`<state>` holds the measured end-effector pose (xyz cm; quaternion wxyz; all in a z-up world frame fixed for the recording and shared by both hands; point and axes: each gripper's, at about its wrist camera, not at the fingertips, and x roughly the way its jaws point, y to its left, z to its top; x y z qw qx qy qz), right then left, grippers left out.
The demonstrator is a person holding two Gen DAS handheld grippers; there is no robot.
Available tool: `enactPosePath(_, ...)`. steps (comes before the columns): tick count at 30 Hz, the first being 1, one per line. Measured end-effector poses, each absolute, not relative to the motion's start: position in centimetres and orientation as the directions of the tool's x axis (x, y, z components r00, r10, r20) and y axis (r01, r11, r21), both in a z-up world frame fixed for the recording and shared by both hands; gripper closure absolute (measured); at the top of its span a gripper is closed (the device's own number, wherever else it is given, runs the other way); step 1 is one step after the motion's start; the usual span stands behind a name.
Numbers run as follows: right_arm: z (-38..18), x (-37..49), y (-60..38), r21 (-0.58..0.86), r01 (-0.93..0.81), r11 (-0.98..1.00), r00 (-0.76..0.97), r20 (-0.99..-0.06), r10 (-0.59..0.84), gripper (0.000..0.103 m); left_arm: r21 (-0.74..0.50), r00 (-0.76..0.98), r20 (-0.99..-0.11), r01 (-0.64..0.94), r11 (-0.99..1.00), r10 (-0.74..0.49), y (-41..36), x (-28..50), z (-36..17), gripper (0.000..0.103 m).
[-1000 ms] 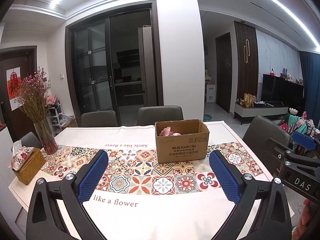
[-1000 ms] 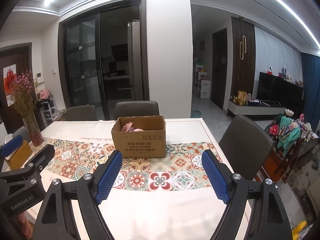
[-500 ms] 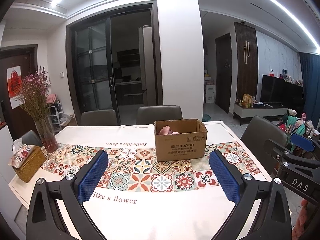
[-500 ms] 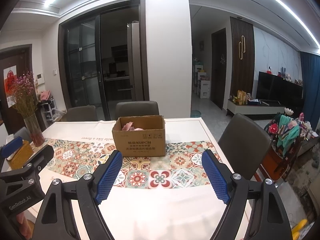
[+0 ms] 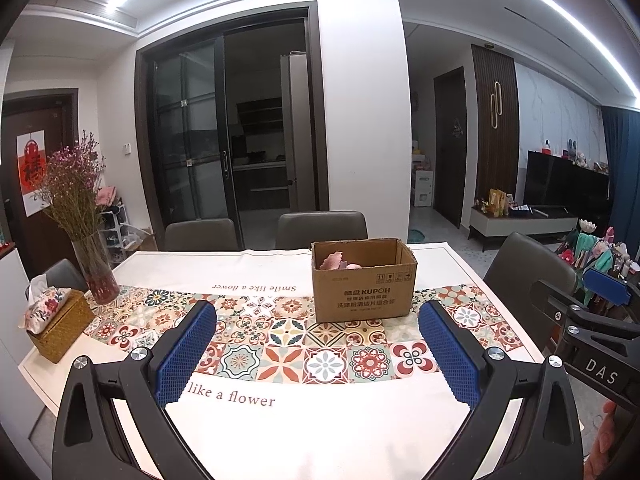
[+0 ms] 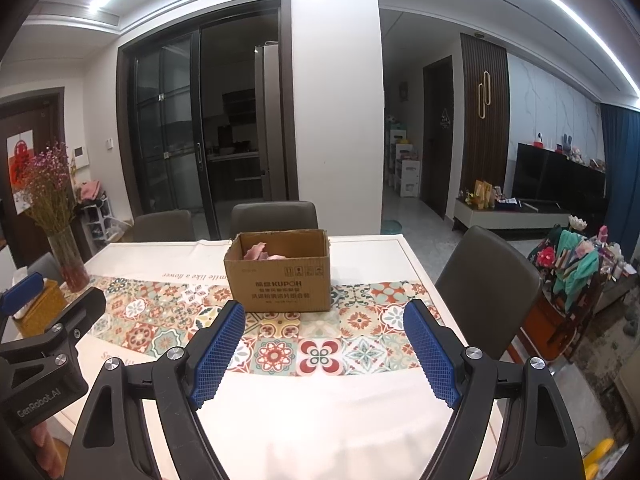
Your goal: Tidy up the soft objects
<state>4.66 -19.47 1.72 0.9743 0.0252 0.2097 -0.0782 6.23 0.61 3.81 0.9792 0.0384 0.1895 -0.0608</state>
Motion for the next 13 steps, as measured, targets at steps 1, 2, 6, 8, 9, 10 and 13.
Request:
enactPosePath(1, 1.72, 4.68, -19.46, 0.017, 0.163, 0.986, 0.900, -0.413, -0.142, 0.021, 0.052, 0.921, -0.376, 0.132, 0.990, -0.103, 0.61, 6.22, 3.81, 0.000)
enactPosePath(2, 1.71, 4.66, -19.46, 0.017, 0.163, 0.987, 0.900, -0.413, -0.141, 0.021, 0.053, 0.921, -0.376, 0.132, 0.990, -0.103, 0.60, 6.23, 3.80, 0.000)
enactPosePath(6, 1.71, 4.64, -19.47, 0.017, 0.163, 0.987, 0.899, -0.414, -0.141, 0.021, 0.051, 0.919, -0.380, 0.131, 0.990, -0.102, 0.63, 6.31, 3.76, 0.000)
enactPosePath(8, 1.71, 4.64, -19.43, 0.017, 0.163, 0.986, 0.899, -0.414, -0.142, 0.021, 0.051, 0.919, -0.382, 0.129, 0.990, -0.100, 0.67, 6.35, 3.73, 0.000)
enactPosePath(9, 1.71, 4.60, -19.44, 0.016, 0.163, 0.987, 0.900, -0.413, -0.142, 0.021, 0.051, 0.919, -0.381, 0.129, 0.990, -0.100, 0.68, 6.33, 3.74, 0.000)
enactPosePath(10, 1.75, 4.68, -19.44, 0.016, 0.162, 0.987, 0.900, -0.413, -0.141, 0.021, 0.051, 0.919, -0.380, 0.128, 0.990, -0.099, 0.68, 6.37, 3.75, 0.000)
enactPosePath(13, 1.76, 4.68, -19.42, 0.017, 0.162, 0.987, 0.899, -0.414, -0.141, 0.021, 0.054, 0.921, -0.379, 0.124, 0.991, -0.095, 0.65, 6.42, 3.77, 0.000)
